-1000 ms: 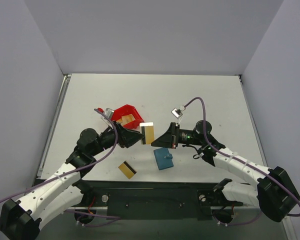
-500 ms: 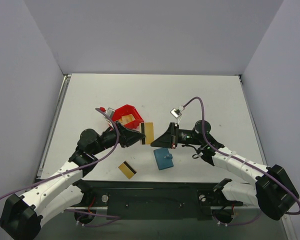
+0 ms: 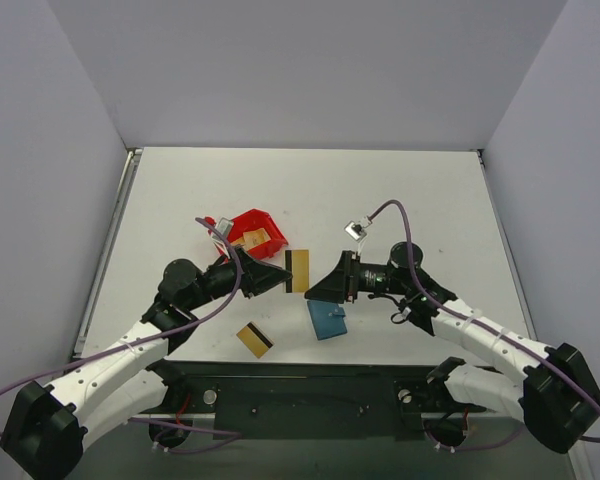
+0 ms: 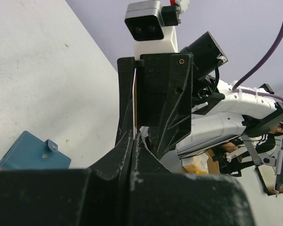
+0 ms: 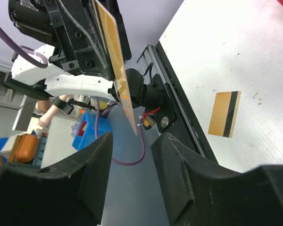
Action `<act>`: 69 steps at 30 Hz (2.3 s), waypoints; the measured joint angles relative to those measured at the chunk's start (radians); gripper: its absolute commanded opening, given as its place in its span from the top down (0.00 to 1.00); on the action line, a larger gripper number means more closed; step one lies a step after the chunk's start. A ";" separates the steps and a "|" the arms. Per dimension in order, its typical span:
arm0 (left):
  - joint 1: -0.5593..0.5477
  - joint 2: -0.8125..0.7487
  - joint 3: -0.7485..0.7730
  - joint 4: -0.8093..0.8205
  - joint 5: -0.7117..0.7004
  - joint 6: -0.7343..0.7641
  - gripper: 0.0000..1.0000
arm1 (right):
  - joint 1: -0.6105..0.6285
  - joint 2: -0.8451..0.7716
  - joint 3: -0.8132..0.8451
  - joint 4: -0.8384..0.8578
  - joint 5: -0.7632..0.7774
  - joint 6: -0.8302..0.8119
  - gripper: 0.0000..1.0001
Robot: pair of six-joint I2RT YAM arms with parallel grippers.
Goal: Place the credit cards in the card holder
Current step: Insert the credit card into the card holder.
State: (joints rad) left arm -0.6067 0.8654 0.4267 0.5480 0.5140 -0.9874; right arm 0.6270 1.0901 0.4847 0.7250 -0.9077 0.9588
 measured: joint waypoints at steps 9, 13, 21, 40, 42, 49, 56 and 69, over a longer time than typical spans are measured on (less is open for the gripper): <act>0.000 -0.001 -0.005 0.018 0.022 -0.009 1.00 | -0.011 -0.146 0.008 -0.162 0.086 -0.144 0.53; -0.002 0.008 -0.017 0.056 0.040 -0.032 1.00 | -0.021 -0.149 0.006 -0.141 0.119 -0.140 0.53; -0.038 0.031 -0.022 0.097 0.043 -0.049 1.00 | -0.026 -0.121 0.000 -0.041 0.154 -0.092 0.54; -0.065 0.066 -0.023 0.133 0.023 -0.054 1.00 | -0.025 -0.047 0.000 0.082 0.140 -0.013 0.66; -0.066 0.066 -0.023 0.138 0.016 -0.055 1.00 | -0.025 -0.042 0.000 0.083 0.138 -0.013 0.66; -0.066 0.066 -0.023 0.145 -0.006 -0.057 1.00 | -0.025 -0.035 0.000 0.087 0.133 -0.012 0.67; -0.066 0.068 -0.023 0.145 -0.012 -0.057 1.00 | -0.025 -0.035 0.000 0.088 0.132 -0.009 0.78; -0.066 0.098 -0.027 0.135 -0.031 -0.051 0.21 | -0.024 -0.041 0.005 0.019 0.145 -0.043 1.00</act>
State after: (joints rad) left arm -0.6731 0.9638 0.3996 0.6830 0.4828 -1.0382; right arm 0.6029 1.0489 0.4892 0.7441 -0.7624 0.9157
